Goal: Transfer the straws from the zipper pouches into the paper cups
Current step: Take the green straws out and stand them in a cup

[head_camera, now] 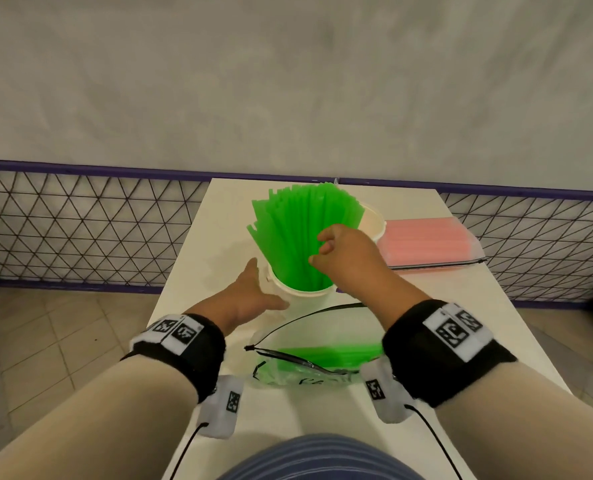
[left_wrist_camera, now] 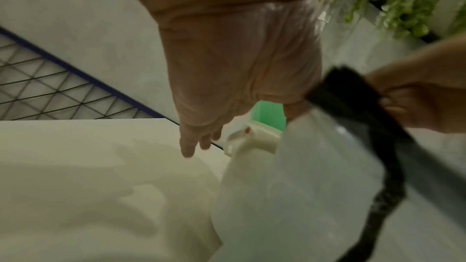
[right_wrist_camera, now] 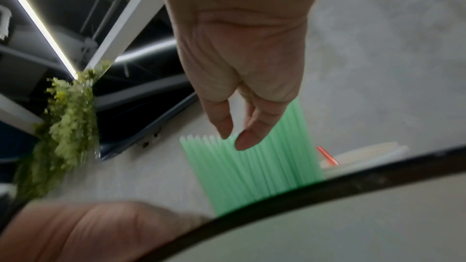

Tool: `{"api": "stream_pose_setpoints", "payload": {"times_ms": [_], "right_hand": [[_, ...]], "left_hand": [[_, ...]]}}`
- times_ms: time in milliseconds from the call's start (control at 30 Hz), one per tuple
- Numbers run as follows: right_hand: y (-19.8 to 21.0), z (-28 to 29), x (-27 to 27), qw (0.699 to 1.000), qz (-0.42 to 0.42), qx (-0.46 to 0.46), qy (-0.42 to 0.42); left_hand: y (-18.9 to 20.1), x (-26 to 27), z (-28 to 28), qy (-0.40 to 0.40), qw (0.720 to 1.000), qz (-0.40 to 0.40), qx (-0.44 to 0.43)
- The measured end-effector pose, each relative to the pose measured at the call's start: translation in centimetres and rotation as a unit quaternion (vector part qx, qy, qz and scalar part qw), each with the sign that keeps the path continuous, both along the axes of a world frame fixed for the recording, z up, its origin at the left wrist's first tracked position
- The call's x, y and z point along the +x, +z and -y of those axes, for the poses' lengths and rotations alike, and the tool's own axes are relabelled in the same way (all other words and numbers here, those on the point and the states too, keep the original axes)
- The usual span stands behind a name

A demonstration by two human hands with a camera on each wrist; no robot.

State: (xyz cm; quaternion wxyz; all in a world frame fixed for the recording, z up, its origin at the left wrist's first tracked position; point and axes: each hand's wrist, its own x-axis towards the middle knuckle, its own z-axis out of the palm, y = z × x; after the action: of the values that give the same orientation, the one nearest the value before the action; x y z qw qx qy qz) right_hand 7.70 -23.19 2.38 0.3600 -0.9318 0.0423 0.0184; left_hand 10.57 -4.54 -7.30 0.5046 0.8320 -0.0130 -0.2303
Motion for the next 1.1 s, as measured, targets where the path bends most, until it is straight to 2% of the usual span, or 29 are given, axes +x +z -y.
{"api": "stream_pose_setpoints", "payload": {"times_ms": [67, 133, 200, 267, 333, 400, 500, 600, 667, 867, 1100], "right_hand": [[1.2, 1.3, -1.6, 0.995, -0.050, 0.060, 0.065], [1.3, 2.0, -3.1, 0.972, -0.151, 0.037, 0.179], [-0.2, 2.1, -3.8, 0.934, -0.227, -0.066, 0.267], [-3.0, 1.6, -3.8, 0.906, -0.214, -0.195, 0.308], [-6.1, 0.8, -3.8, 0.901, -0.159, -0.261, 0.308], [-8.5, 0.0, -4.0, 0.904, -0.130, -0.269, 0.305], [-11.3, -0.8, -4.8, 0.895, -0.101, -0.292, 0.322], [-12.9, -0.7, -5.9, 0.889, -0.088, -0.303, 0.330], [-13.6, -0.3, -6.5, 0.887, -0.082, -0.311, 0.331], [-13.8, 0.5, -6.4, 0.901, -0.091, -0.290, 0.309], [-12.8, 1.2, -4.9, 0.925, -0.071, -0.237, 0.287]], "left_hand": [[-0.3, -0.8, -1.7, -0.037, 0.998, -0.037, 0.040], [-0.8, -1.9, -2.8, -0.099, 0.989, -0.065, 0.092], [-1.4, -3.3, -3.2, -0.162, 0.972, -0.095, 0.140], [-1.8, -4.5, -3.0, -0.195, 0.962, -0.100, 0.163], [-2.6, -5.5, -2.2, -0.200, 0.957, -0.098, 0.186], [-3.4, -6.5, -1.2, -0.189, 0.955, -0.092, 0.207], [-5.1, -7.2, -0.5, -0.145, 0.975, -0.045, 0.164], [-4.5, -8.1, 0.0, -0.112, 0.983, -0.032, 0.139], [-4.2, -8.1, 0.1, -0.112, 0.985, 0.018, 0.127], [-3.3, -8.4, 0.0, -0.159, 0.973, 0.094, 0.136], [-2.8, -7.5, -1.0, -0.151, 0.976, 0.098, 0.126]]}}
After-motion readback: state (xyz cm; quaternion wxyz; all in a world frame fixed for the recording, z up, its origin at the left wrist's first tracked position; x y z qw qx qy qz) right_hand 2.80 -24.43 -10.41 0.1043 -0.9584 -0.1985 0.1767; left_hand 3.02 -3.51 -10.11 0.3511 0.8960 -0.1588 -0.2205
